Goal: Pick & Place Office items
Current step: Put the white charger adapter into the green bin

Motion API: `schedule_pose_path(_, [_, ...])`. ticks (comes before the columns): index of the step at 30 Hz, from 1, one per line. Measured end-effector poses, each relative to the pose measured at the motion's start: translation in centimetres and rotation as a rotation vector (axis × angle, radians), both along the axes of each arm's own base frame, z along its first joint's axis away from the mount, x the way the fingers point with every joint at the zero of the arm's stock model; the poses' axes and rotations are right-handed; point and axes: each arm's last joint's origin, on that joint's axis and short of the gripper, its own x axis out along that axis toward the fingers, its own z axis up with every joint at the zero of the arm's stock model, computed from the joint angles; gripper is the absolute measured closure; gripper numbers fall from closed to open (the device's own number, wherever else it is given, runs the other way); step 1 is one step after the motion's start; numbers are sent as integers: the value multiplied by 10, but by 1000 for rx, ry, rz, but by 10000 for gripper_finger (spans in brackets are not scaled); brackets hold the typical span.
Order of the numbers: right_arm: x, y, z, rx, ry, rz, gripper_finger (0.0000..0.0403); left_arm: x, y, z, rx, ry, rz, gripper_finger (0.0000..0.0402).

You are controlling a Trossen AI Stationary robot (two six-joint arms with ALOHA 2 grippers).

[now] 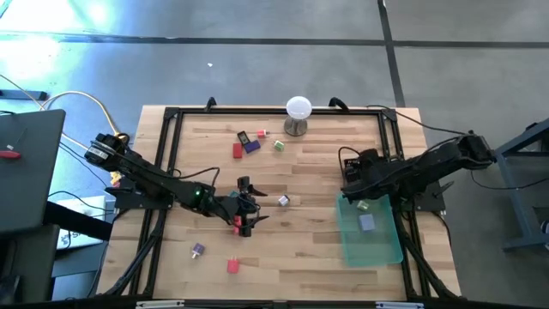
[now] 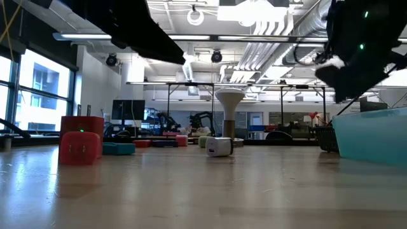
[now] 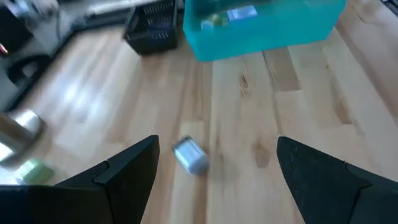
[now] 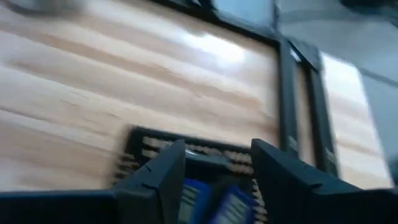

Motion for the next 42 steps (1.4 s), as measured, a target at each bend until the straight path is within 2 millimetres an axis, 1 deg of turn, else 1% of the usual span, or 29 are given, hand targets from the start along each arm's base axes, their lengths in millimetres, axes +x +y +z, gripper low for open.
schedule_pose_path(4, [10, 20, 18, -74, -87, 161, 236, 1, 8, -3, -75, 22, 61, 85])
schedule_pose_path(7, [18, 37, 29, -133, -146, 304, 237, 2, 15, -5, -136, 50, 53, 85])
schedule_pose_path(11, [26, 55, 36, -201, -188, 462, 237, 6, 24, -6, -263, 69, 12, 85])
schedule_pose_path(14, [30, 63, 37, -228, -183, 539, 237, 10, 32, -9, -304, 69, 42, 85])
schedule_pose_path(20, [36, 67, 38, -227, -167, 600, 237, 19, 37, -23, -349, 81, 99, 85])
schedule_pose_path(26, [37, 67, 38, -224, -166, 599, 238, 30, 35, -39, -352, 70, 97, 85])
schedule_pose_path(32, [37, 67, 38, -223, -170, 599, 238, 45, 32, -55, -345, -2, 91, 85])
schedule_pose_path(34, [37, 67, 38, -223, -171, 599, 238, 49, 32, -62, -331, -15, 115, 85])
schedule_pose_path(38, [37, 67, 38, -222, -173, 599, 238, 56, 29, -78, -285, -38, 108, 85])
schedule_pose_path(42, [38, 67, 38, -221, -177, 598, 238, 60, 27, -87, -238, -58, 138, 85])
